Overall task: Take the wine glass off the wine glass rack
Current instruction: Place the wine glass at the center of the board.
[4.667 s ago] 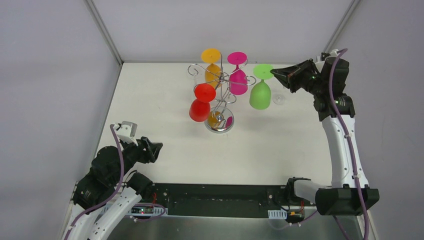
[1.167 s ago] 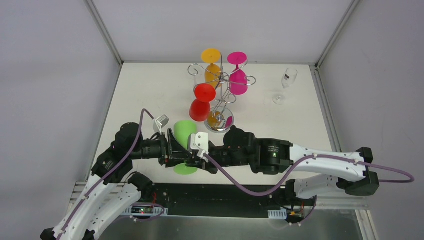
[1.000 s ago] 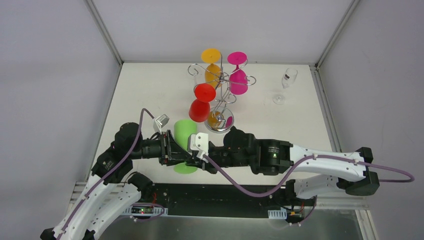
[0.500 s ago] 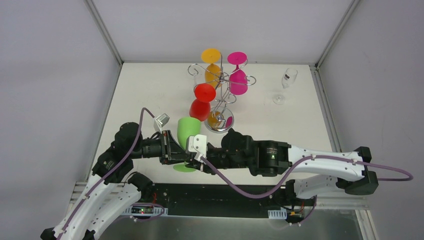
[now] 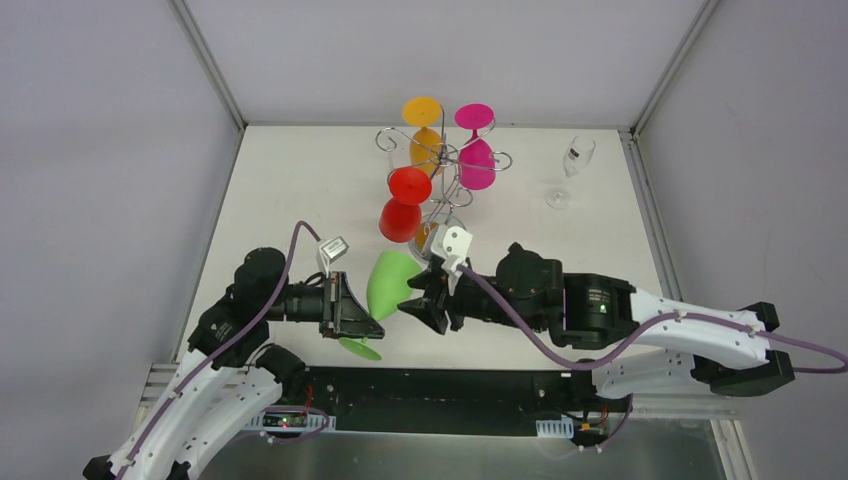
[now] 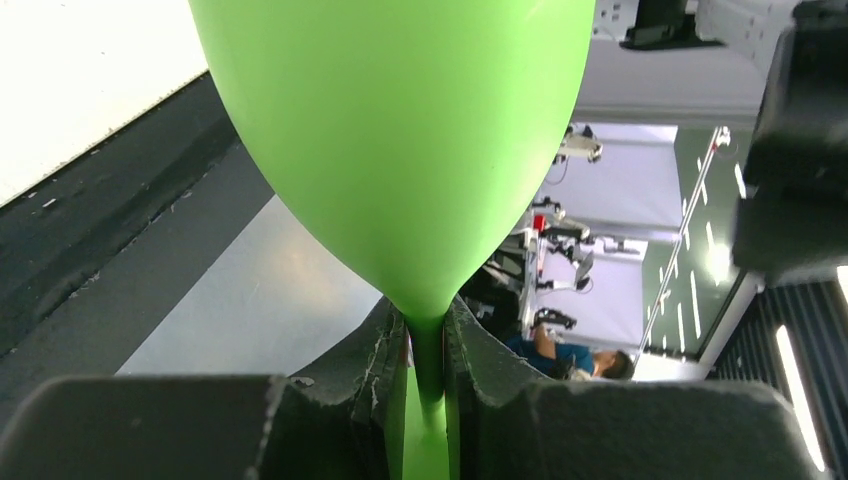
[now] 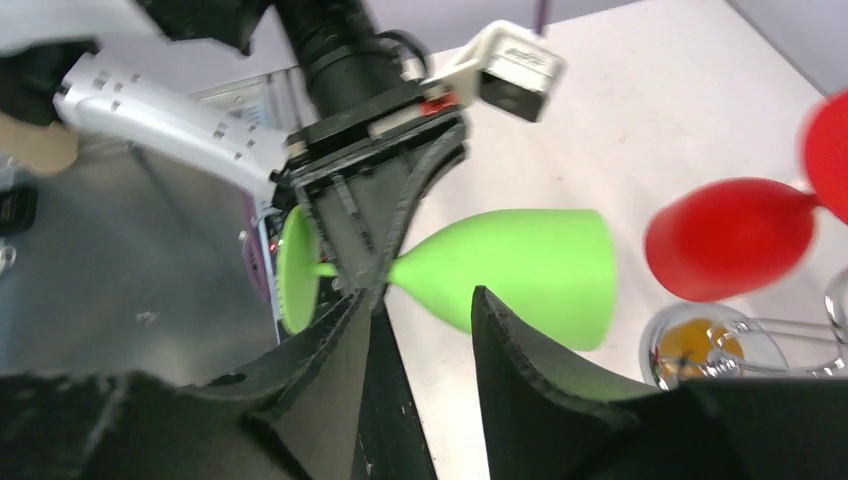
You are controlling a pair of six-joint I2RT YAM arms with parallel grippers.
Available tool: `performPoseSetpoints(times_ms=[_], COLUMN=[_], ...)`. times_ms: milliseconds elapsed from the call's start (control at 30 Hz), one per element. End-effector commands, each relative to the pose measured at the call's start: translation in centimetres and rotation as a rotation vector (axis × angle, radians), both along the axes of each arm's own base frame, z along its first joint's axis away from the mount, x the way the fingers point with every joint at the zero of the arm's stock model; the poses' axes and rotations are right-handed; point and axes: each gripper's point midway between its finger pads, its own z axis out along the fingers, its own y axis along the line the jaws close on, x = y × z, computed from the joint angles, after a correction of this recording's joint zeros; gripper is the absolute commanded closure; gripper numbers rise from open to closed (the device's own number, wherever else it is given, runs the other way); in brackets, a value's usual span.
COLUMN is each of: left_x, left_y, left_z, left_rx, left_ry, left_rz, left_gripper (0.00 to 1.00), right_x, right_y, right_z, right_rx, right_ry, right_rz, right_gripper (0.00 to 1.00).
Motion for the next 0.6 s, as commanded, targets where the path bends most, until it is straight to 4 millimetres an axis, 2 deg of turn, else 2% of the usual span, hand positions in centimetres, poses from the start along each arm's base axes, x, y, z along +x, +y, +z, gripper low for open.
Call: performPoseSetpoints(times_ms=[0, 133, 267, 433, 567], left_x=[-2.2, -3.3, -4.3, -5.4, -5.9], left_y=[0.2, 0.5, 0.9, 1.4, 1.6], left_z=[1.1, 1.8, 2.7, 4.0, 4.1], left_rx=[-0.058, -0.084, -0.112, -0.147, -0.158], left_ry=[-0.114, -0.175, -0.241, -0.334, -0.359], left_rz=[-0.142, -0.198, -0.241, -0.274, -0.295], left_gripper=[1.00, 1.00, 1.00, 1.00, 1.00], right_x=[3.3, 5.2, 6.0, 5.2, 3.9], right_y=[-2.3, -3.4, -4.0, -4.1, -3.6], right_z=[2.4, 2.8, 2.9, 3.1, 3.1], right_rx=[0.042, 0.062, 0.091, 0.107, 0.109], right_ry=[0.091, 0.261, 0.448, 0.608, 0.682], right_rz=[-0.229, -0.317, -0.320, -0.243, -0.148], right_gripper=[0.57, 0.53, 0.51, 0.47, 0.47])
